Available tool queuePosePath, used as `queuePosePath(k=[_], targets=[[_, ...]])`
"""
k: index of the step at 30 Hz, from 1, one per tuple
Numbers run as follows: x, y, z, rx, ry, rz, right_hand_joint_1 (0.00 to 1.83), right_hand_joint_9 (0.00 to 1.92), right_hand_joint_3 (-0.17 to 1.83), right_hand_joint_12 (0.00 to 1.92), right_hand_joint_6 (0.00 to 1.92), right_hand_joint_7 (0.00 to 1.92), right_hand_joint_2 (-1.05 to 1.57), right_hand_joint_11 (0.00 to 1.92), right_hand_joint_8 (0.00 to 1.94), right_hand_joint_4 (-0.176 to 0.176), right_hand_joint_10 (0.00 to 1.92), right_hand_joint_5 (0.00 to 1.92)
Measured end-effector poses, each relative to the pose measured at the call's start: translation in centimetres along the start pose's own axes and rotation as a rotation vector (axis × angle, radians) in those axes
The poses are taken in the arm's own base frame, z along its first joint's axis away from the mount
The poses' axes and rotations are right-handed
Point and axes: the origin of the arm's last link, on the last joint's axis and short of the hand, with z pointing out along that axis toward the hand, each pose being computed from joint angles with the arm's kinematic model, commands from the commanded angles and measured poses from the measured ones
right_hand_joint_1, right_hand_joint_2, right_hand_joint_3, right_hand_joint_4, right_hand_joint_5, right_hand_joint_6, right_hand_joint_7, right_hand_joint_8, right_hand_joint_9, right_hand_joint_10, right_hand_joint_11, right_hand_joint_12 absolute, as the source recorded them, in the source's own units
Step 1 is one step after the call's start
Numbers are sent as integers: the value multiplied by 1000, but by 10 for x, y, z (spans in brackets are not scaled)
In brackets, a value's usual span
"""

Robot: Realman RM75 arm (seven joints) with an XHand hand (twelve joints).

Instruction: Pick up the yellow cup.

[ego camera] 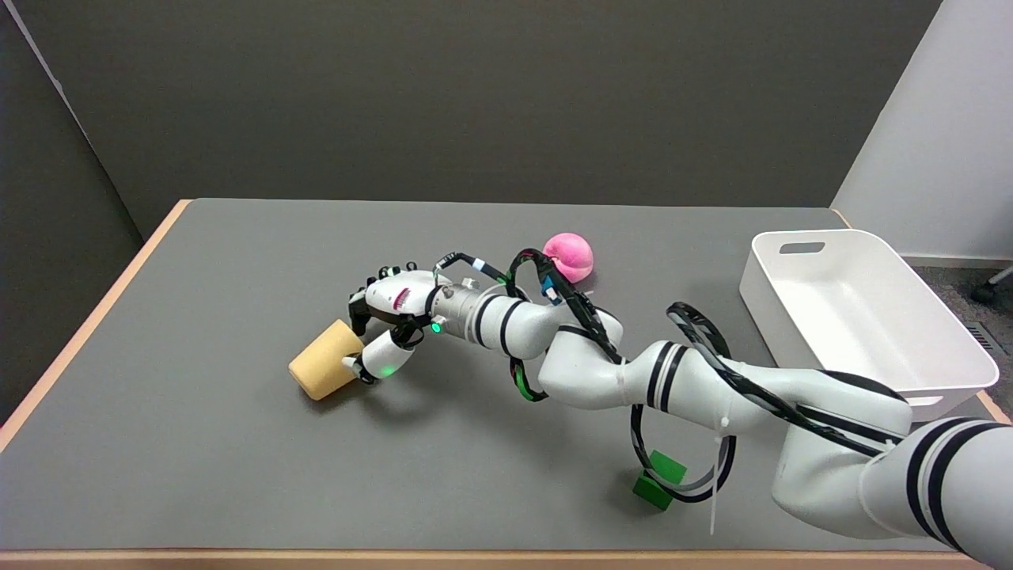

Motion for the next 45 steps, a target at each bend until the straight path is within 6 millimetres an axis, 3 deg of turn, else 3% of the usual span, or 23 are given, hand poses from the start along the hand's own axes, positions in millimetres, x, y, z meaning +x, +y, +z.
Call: queuePosePath(k=[8,13,15,17,30,36,38,39,43,45], targets=[[-1,2,1,-7,-3,4,446,275,915,1110,1102,432,708,31,559,-87,836,516],[-2,3,2,-8,-2,6,603,267,790,1160,1237,456,773,13,548,-58,877,556],[-2,3,2,-8,-1,7,904,281,379,1152,1541,457,1121,14,589,57,875,658],[-2,3,2,-8,0,8,905,293,416,1149,1533,477,1094,16,600,73,877,673],[-2,6,3,-14,2,3,914,332,504,1152,1531,567,1040,36,718,88,892,698],[-2,7,3,-15,2,2,887,332,491,1151,1528,535,1049,37,663,100,892,679],[-2,8,3,-16,3,4,611,317,902,1111,1240,492,750,36,608,-37,854,540],[-2,8,3,-16,3,6,605,302,907,1131,1155,478,728,27,596,-65,857,502],[-2,9,2,-18,2,20,560,246,826,1156,768,413,716,7,555,-121,871,365],[-3,9,2,-19,1,26,512,228,814,1162,663,387,705,2,537,-147,868,317]])
